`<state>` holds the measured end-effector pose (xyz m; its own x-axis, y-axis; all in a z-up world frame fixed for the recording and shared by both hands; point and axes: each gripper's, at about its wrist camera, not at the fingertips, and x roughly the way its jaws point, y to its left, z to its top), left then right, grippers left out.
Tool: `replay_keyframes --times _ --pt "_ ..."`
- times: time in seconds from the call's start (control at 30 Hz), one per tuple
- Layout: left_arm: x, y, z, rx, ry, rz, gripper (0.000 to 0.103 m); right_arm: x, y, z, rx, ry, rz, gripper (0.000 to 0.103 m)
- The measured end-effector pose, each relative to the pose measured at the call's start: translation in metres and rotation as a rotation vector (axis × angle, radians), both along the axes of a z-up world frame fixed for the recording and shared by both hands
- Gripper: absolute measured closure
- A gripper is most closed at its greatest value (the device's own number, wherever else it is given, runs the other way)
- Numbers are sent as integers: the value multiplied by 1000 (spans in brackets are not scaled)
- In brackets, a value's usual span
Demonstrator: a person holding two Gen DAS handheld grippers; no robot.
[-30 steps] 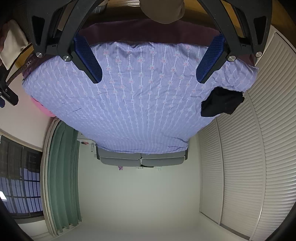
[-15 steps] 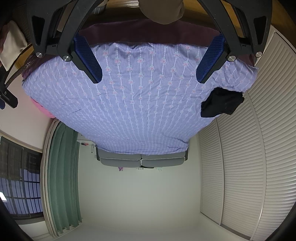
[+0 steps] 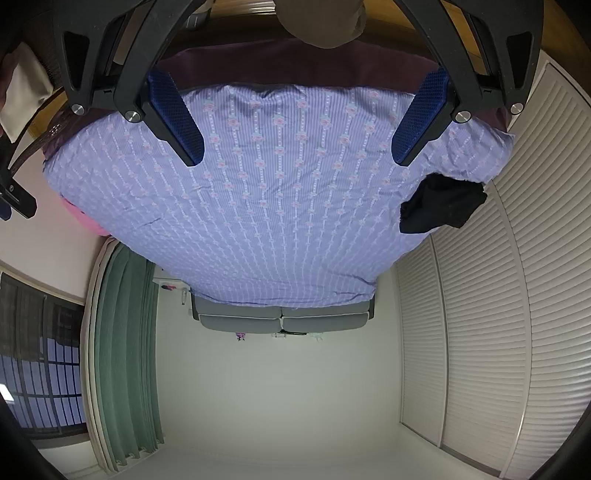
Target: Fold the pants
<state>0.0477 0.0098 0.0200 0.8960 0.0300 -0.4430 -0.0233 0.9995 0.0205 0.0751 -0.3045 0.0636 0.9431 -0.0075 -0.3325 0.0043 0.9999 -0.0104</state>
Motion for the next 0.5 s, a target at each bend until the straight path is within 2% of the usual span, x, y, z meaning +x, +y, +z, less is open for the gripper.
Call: replay_keyframes --times 0.5 --pt "-1 -2 3 16 -16 5 0 0 0 0 6 -7 7 4"
